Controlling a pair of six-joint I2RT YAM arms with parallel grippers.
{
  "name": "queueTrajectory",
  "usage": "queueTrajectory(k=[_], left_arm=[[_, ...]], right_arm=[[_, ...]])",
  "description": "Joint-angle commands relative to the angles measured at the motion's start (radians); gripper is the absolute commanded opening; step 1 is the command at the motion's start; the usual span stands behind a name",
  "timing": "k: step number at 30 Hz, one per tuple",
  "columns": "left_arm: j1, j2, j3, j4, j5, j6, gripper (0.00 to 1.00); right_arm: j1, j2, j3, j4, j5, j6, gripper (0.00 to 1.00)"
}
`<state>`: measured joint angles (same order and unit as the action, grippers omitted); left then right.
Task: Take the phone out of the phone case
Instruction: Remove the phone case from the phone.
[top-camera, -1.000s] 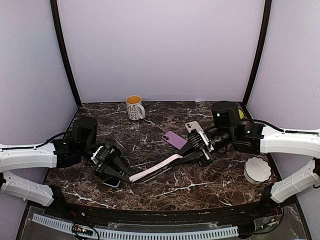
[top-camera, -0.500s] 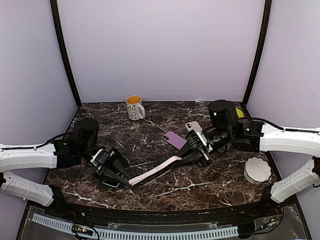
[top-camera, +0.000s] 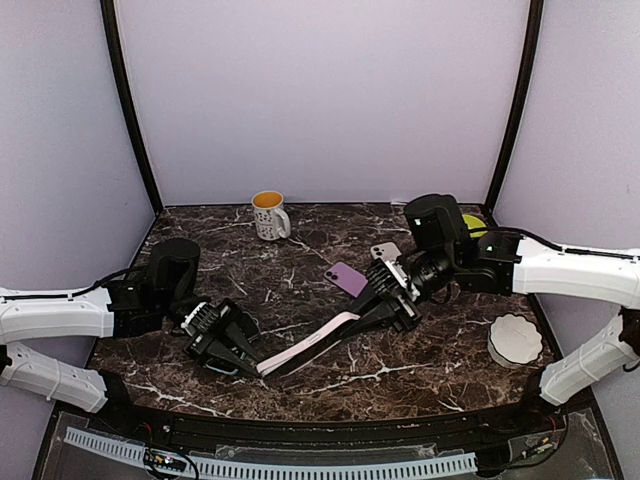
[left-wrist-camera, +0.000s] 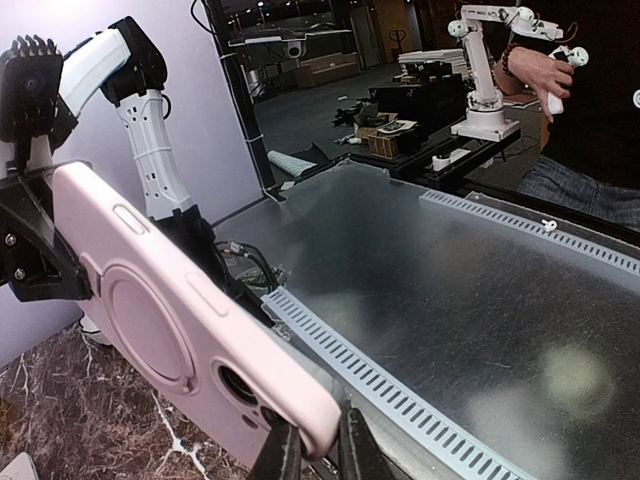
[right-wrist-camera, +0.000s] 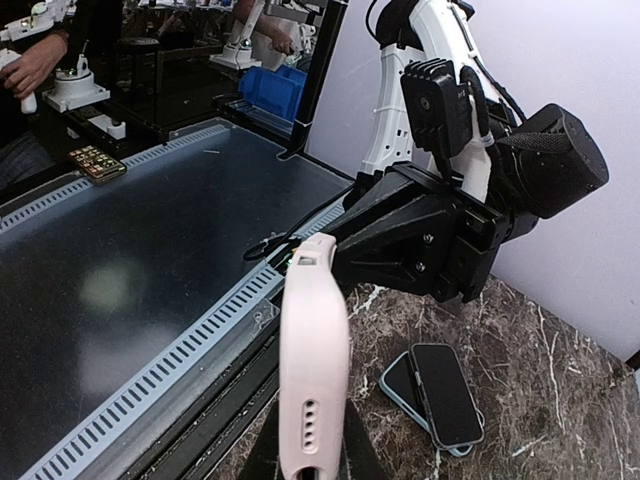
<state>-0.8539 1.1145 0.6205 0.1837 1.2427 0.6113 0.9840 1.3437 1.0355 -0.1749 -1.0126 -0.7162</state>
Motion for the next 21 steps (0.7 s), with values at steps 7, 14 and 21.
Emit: queueTrajectory(k=[7,14,21], left_arm=[[0.011,0.005,0.018,-0.029,-0.102,0.024,0.06],[0.011,-0.002,0.020,-0.044,-0.134,0.052,0.05],[0.013,0.022,0.052,-0.081,-0.156,0.046,0.08]], right_arm=[[0.041,0.012,0.068,-0.032,-0.187,-0.060,0.00],[0.049,0.024,0.095,-0.129,-0.214,-0.124,0.00],[0.059,0.018,0.097,-0.138,-0.243,-0.131,0.00]])
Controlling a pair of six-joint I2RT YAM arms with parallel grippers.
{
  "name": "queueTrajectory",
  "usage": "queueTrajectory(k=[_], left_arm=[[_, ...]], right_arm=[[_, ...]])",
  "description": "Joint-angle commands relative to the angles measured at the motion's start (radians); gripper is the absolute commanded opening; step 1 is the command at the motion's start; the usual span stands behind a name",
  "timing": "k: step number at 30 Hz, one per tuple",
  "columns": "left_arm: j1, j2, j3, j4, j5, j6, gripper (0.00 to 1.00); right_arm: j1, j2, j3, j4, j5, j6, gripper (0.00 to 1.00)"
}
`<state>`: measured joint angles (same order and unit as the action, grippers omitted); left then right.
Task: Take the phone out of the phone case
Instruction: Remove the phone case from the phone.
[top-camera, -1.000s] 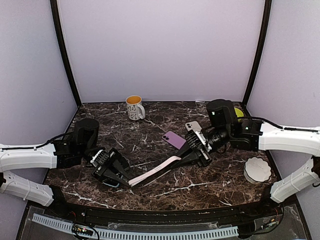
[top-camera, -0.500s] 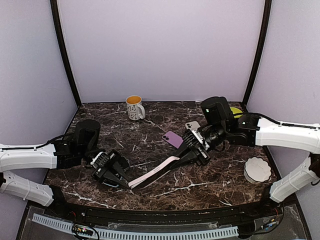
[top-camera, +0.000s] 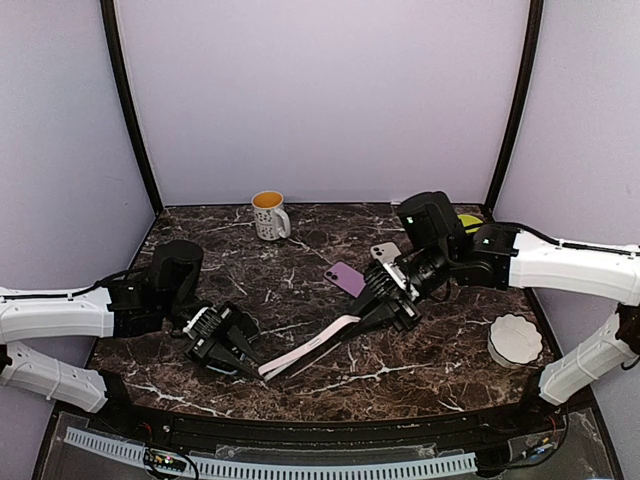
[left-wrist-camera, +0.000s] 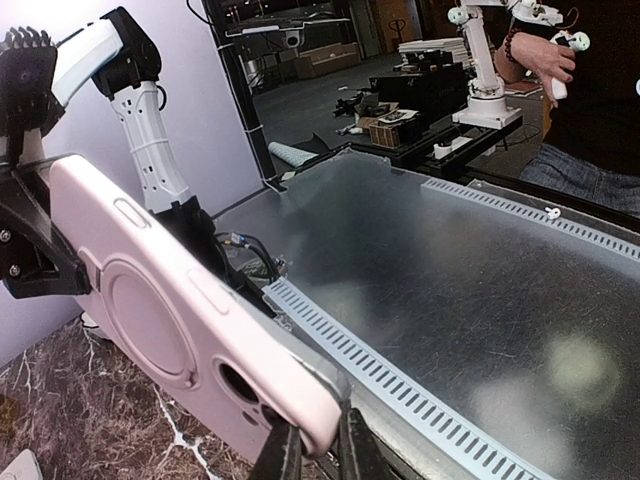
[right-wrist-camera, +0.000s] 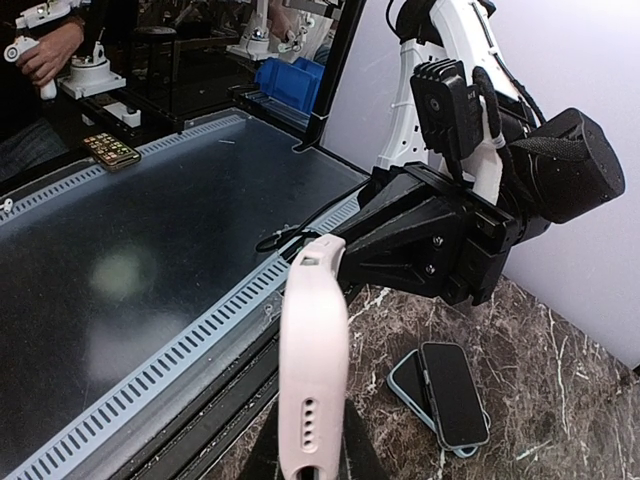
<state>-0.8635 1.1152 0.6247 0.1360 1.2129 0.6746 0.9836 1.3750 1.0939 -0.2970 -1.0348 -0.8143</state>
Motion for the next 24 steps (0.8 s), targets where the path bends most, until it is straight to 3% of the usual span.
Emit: queueTrajectory(k=[1,6,13,24], left_arm=[[0.025,0.025,0.050,-0.034,-0.124,-0.019,0.09],[0.026,0.024,0.048,-0.030,-0.161,-0.011,0.11],[0.032,-0.009,0.026,0.026,-0.375,0.003,0.10],[0.037,-0.044,-0.009,0.115,-0.542,0.018,0.08]], right_arm=[[0.061,-0.014,0.040,-0.018,-0.219,-0.034,0.00],[0.062,-0.019,0.040,-0.040,-0.216,-0.046,0.00],[0.065,-0.032,0.031,-0.061,-0.215,-0.050,0.00],[0.073,-0.039,0.018,-0.064,-0.212,-0.048,0.00]])
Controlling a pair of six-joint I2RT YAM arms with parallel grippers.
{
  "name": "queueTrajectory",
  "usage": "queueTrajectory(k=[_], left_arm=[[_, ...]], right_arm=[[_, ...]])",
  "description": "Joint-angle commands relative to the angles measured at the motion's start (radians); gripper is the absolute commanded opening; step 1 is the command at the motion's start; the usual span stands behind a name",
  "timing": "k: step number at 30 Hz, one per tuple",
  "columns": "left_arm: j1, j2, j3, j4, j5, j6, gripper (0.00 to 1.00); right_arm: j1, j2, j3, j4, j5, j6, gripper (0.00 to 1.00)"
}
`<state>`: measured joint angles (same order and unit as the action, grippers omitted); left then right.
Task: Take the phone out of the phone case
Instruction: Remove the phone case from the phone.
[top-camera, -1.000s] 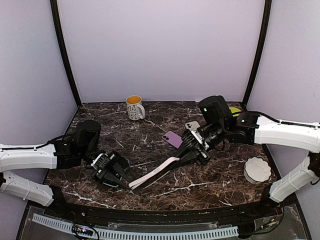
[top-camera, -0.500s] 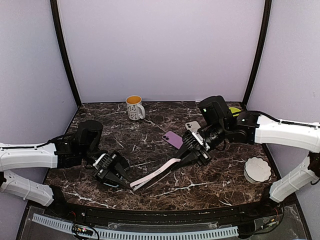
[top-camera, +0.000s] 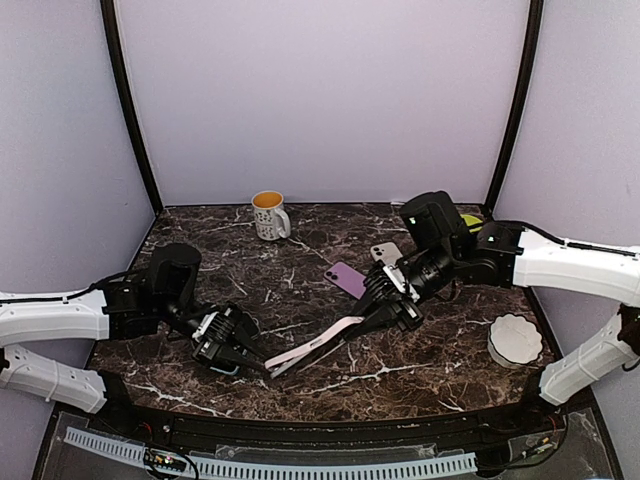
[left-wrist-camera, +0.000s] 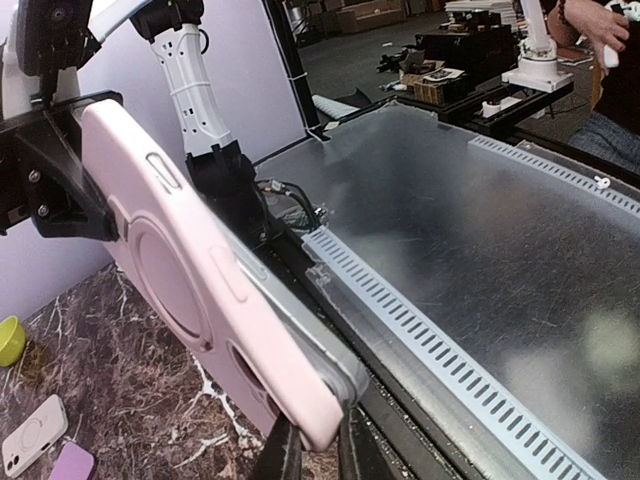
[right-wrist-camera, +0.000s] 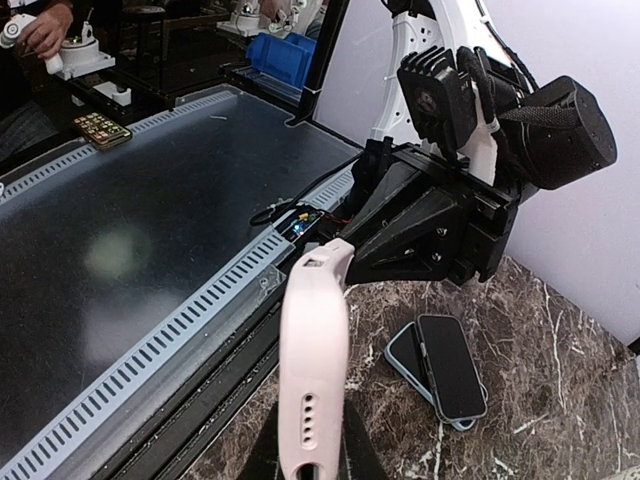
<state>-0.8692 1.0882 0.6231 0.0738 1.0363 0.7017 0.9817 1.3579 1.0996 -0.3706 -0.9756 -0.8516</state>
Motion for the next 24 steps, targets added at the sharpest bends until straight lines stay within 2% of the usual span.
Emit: queueTrajectory(k=[1,10,15,17,19,21,24], left_arm=[[0.042,-0.028,-0.017,0.185,-0.377,-0.003,0.07],[0.041,-0.075,-0.047,0.217,-0.431,0.080,0.00],[0.043,-0.099,-0.061,0.215,-0.422,0.101,0.03],[0.041,-0.103,-0.064,0.209,-0.397,0.109,0.11],[0.042,-0.108,-0.064,0.201,-0.382,0.109,0.29],[0.043,-0.115,-0.063,0.190,-0.378,0.115,0.40],[0.042,-0.127,-0.063,0.178,-0.380,0.121,0.49]], right_arm=[[0.076,-0.022,0.011,0.008,-0.273,-0.010,0.00],[0.083,-0.002,0.019,-0.030,-0.278,-0.030,0.00],[0.084,-0.004,0.011,-0.012,-0.243,-0.038,0.00],[0.084,-0.014,-0.001,0.026,-0.210,-0.021,0.00],[0.084,-0.031,-0.024,0.086,-0.164,0.012,0.00],[0.084,-0.055,-0.057,0.148,-0.117,0.050,0.00],[0.082,-0.083,-0.076,0.176,-0.070,0.068,0.00]])
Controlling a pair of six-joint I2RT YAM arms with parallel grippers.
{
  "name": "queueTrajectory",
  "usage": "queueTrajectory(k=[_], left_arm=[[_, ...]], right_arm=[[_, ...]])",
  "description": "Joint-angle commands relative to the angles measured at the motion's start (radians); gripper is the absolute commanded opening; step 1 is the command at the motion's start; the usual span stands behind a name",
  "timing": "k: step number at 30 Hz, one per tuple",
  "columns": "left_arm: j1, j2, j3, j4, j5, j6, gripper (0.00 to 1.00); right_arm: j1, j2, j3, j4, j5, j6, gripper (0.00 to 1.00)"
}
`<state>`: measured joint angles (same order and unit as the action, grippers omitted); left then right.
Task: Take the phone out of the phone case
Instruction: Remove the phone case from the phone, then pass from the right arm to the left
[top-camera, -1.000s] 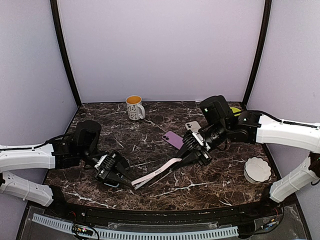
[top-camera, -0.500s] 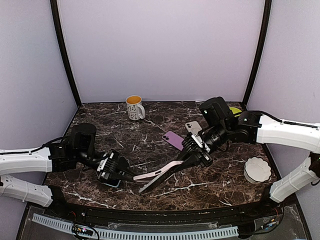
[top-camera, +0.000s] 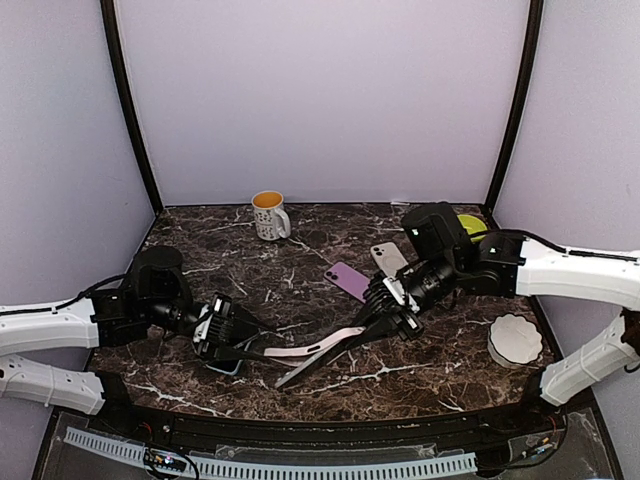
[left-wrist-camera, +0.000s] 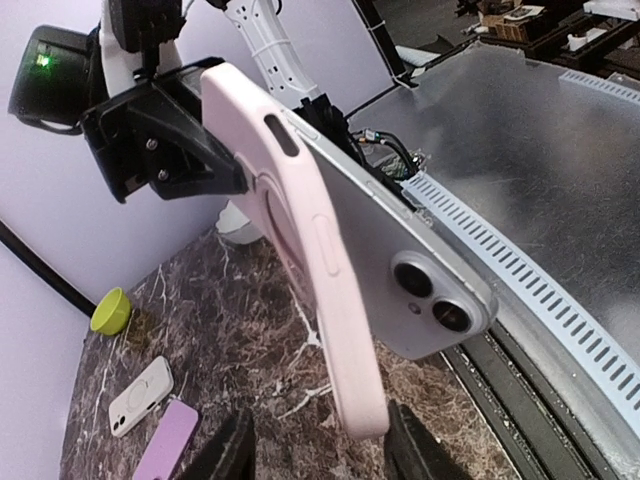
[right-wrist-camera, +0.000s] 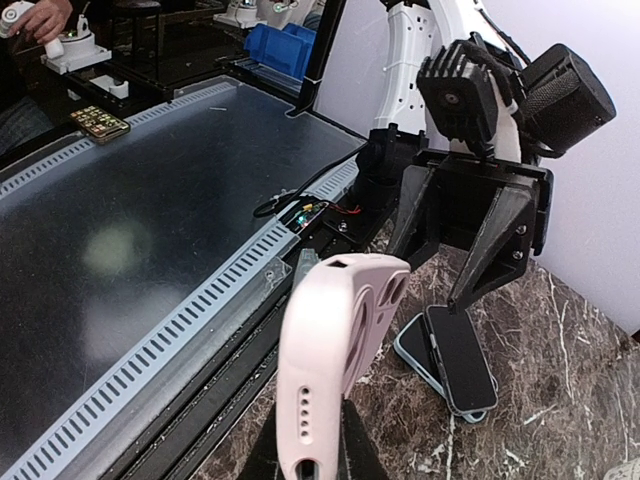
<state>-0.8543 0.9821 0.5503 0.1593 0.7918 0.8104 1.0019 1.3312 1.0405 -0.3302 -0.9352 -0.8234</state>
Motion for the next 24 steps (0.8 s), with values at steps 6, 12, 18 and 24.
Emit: queueTrajectory(k=[6,12,18,24], left_arm=[[0.028,-0.054,0.014,0.079,-0.148,0.001,0.53],[0.029,-0.085,0.019,0.043,-0.169,0.017,0.51],[0.044,-0.135,0.004,0.117,-0.319,-0.019,0.46],[0.073,-0.166,-0.003,0.163,-0.473,-0.019,0.41]], right_arm=[[0.049,-0.107,-0.087,0.245,0.027,0.113,0.00],[0.024,-0.176,-0.207,0.509,0.266,0.243,0.00],[-0.002,-0.206,-0.256,0.581,0.376,0.281,0.00],[-0.016,-0.228,-0.317,0.690,0.492,0.352,0.00]])
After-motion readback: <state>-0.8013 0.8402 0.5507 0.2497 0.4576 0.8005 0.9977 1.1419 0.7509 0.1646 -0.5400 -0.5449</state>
